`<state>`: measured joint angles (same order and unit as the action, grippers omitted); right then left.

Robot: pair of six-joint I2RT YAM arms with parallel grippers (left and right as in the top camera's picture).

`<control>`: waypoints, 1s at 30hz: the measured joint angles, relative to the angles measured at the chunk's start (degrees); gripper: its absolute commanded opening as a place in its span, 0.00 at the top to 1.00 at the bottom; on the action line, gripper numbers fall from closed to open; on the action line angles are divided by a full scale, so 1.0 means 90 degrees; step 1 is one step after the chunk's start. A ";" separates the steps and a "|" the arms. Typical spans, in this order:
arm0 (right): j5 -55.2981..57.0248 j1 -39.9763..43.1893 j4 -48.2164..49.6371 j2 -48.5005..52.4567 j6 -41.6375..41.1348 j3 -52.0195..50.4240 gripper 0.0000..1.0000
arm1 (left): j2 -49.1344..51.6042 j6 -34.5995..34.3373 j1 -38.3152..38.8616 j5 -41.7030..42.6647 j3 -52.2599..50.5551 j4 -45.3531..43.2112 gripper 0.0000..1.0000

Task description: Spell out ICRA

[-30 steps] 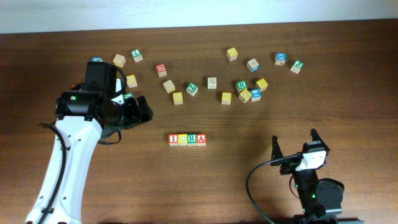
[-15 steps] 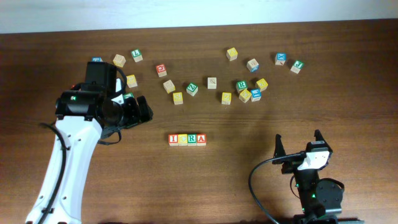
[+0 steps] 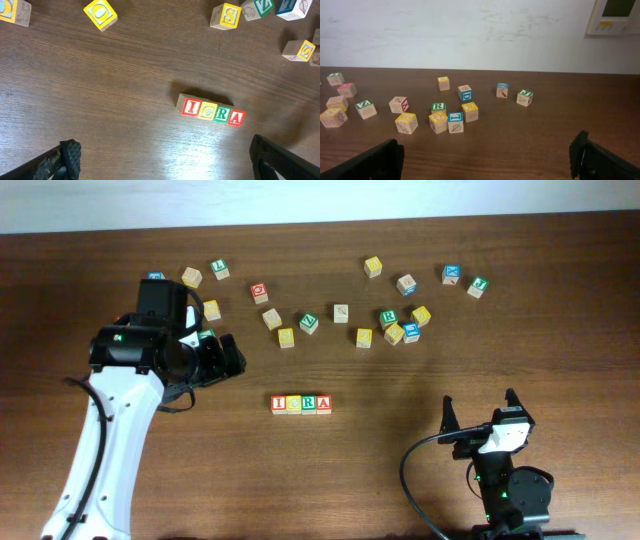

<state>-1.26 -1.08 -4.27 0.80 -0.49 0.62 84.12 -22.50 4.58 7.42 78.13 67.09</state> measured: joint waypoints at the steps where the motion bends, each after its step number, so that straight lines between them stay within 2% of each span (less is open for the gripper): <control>1: 0.0000 0.0000 0.0000 0.0000 0.0000 0.0000 0.02 | 0.0000 0.0000 0.0000 0.0000 0.0000 0.0000 0.01; 30: 0.0000 0.0000 0.0002 0.0000 -0.0044 0.0000 0.02 | 0.0000 0.0000 0.0000 0.0000 0.0000 0.0107 0.01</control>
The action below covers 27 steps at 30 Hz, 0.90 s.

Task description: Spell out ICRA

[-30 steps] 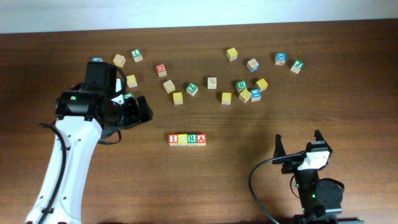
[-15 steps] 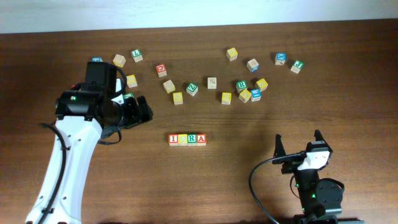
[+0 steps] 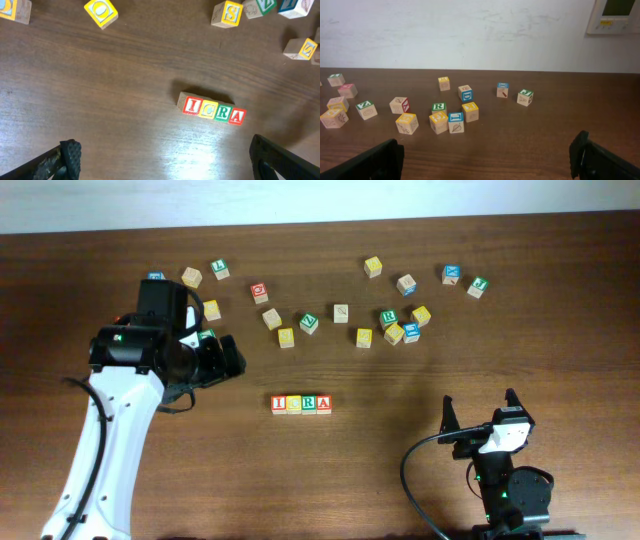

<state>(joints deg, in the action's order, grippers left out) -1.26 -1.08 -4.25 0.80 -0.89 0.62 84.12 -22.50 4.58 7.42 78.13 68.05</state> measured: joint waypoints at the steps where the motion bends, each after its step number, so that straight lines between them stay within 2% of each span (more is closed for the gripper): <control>1: 0.0000 0.0000 -0.0002 0.0000 0.0000 0.0000 0.02 | 0.0000 0.0000 0.0000 -0.0046 0.0000 0.0131 0.01; 10: 0.0002 0.0000 -0.0002 0.0000 0.0000 0.0000 0.02 | -0.0274 0.0223 0.0000 -0.0182 0.0000 0.0202 0.01; 14: 0.0002 0.0000 0.0000 0.0000 0.0000 0.0000 0.02 | -0.0731 0.1098 0.0000 -0.0143 -0.0007 0.0131 0.01; 17: 0.0005 0.0000 -0.0002 0.0000 0.0000 0.0000 0.02 | -0.1156 0.1955 0.0000 0.0112 -0.0182 -0.0270 0.01; 20: 0.0027 0.0000 -0.0002 0.0000 0.0000 0.0000 0.02 | -0.1719 0.2545 0.0000 0.0372 -0.0692 -0.0568 0.01; 27: 0.0046 0.0000 -0.0002 -0.0002 0.0000 0.0000 0.02 | -0.3237 0.2625 -0.0146 0.0508 -0.2057 -0.1117 0.01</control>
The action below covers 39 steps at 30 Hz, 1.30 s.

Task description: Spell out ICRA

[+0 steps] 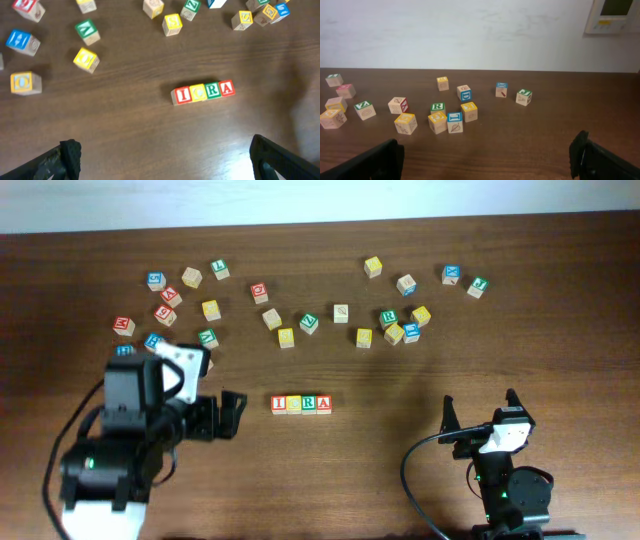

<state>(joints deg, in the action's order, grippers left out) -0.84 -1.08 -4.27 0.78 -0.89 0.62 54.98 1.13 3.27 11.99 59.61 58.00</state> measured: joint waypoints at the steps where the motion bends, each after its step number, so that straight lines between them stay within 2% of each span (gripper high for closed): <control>1: 0.0000 0.0000 0.0000 0.0002 0.0000 0.0000 0.02 | -0.0340 0.0000 -0.0192 0.0005 -0.0192 0.0148 0.01; 5: 0.0000 0.0000 0.0000 0.0002 0.0000 0.0000 0.02 | -0.1341 0.0019 -0.0998 0.0068 -0.0474 0.0199 0.01; 12: 0.0000 0.0000 0.0000 -0.0005 0.0002 0.0000 0.02 | -0.2990 0.0260 -0.1064 0.0131 -0.0996 0.0197 0.01; 20: 0.0000 0.0000 0.0000 -0.0010 -0.0002 0.0000 0.02 | -0.3602 0.0265 -0.0947 0.0294 -0.1940 -0.0061 0.01; 23: 0.0000 0.0000 0.0000 -0.0010 0.0000 0.0000 0.02 | -0.4024 0.0265 -0.0947 0.0294 -0.2115 -0.0148 0.01; 28: 0.0000 0.0000 0.0000 -0.0010 -0.0002 0.0000 0.02 | -0.4099 0.0265 -0.0947 0.0340 -0.2154 -0.0255 0.01; 33: 0.0000 0.0000 0.0000 -0.0010 0.0000 0.0000 0.02 | -0.4308 0.0265 -0.0947 0.0364 -0.2268 -0.0784 0.01; 39: 0.0000 0.0000 0.0000 -0.0010 -0.0002 0.0000 0.02 | -0.4979 0.0277 -0.0947 0.0777 -0.3262 -0.1885 0.01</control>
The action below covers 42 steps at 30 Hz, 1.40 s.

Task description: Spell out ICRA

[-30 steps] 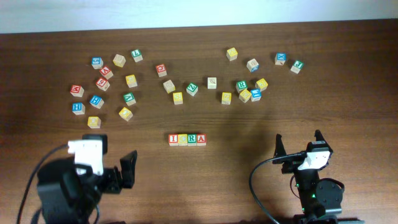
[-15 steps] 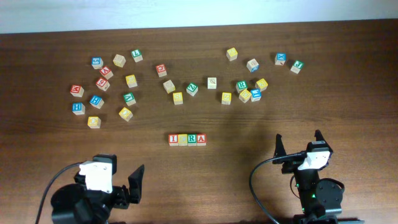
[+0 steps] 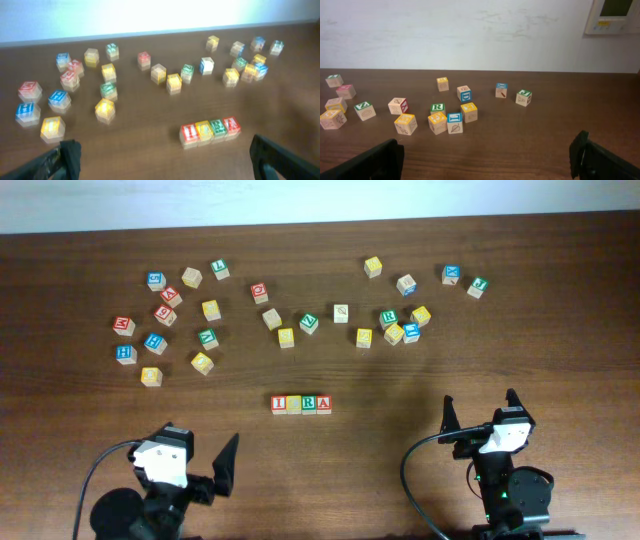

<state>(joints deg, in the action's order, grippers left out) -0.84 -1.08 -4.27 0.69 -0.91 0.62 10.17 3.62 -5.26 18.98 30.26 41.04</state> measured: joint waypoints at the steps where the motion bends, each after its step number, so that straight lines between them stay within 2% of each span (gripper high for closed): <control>1: 0.0000 0.0000 -0.0002 0.0000 0.0000 0.0000 0.02 | -0.0112 -0.0017 0.0000 0.0046 -0.0206 -0.0435 0.01; 6: 0.0000 0.0000 0.0000 0.0000 0.0002 0.0000 0.02 | -0.0639 -0.0328 0.0000 0.0085 -0.1039 -0.1615 0.01; 11: 0.0000 0.0000 -0.0002 0.0000 0.0000 0.0000 0.02 | -0.1025 -0.0998 0.0000 -0.0391 -0.1637 -0.3019 0.01; 15: 0.0000 0.0000 -0.0002 0.0000 -0.0002 0.0000 0.02 | -0.1037 -0.1154 0.0121 -0.0748 -0.2086 -0.4029 0.01; 18: 0.0000 0.0000 0.0000 0.0000 -0.0017 0.0000 0.02 | -0.1037 -0.1175 0.0440 -0.1246 -0.2424 -0.4289 0.01; 22: 0.0000 0.0000 0.0000 0.0000 -0.0017 0.0000 0.02 | -0.1042 -0.1173 0.0459 -0.1479 -0.3016 -0.5416 0.01; 28: 0.0000 0.0000 0.0000 0.0000 -0.0017 0.0000 0.02 | -0.1049 -0.1158 0.0260 -0.1520 -0.3291 -0.5401 0.01; 34: 0.0000 0.0000 -0.0002 0.0000 -0.0015 0.0000 0.02 | -0.1059 -0.1001 0.0248 -0.1732 -0.3293 -0.4129 0.01; 42: 0.0000 0.0000 0.0000 0.0000 -0.0019 0.0000 0.02 | -0.1061 -0.0699 0.0248 -0.2188 -0.3293 -0.4073 0.01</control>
<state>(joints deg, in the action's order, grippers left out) -0.84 -1.08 -4.27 0.69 -1.08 0.62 0.62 -2.68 -3.03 -0.71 0.62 4.38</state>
